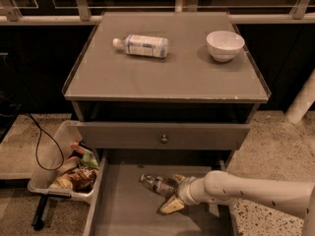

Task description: Pick water bottle from middle drawer and place on counter

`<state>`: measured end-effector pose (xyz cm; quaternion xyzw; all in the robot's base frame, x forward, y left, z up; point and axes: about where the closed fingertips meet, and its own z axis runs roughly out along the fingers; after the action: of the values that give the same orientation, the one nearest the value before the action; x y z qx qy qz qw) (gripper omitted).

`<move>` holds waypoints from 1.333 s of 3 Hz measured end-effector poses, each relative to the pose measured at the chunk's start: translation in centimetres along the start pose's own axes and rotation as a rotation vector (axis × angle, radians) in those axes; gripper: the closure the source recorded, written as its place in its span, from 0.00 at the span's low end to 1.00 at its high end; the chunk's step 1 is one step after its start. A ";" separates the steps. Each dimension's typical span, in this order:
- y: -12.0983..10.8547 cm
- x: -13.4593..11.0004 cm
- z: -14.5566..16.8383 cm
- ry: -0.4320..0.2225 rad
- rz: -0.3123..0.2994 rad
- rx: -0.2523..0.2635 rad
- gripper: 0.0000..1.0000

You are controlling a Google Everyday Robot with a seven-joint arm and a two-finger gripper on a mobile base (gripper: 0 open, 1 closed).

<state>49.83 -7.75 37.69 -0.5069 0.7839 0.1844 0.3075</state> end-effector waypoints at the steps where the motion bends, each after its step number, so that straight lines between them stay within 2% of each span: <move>1: 0.0 0.0 0.0 0.000 0.000 0.000 0.42; 3: 0.0 0.0 0.0 0.000 0.000 0.000 0.89; 4: 0.3 -0.1 -0.5 0.001 -0.002 -0.008 1.00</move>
Offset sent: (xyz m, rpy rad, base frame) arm 0.0000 0.0000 0.0000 0.0000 0.0000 0.0000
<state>49.48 -7.88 38.09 -0.5092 0.7827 0.1868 0.3053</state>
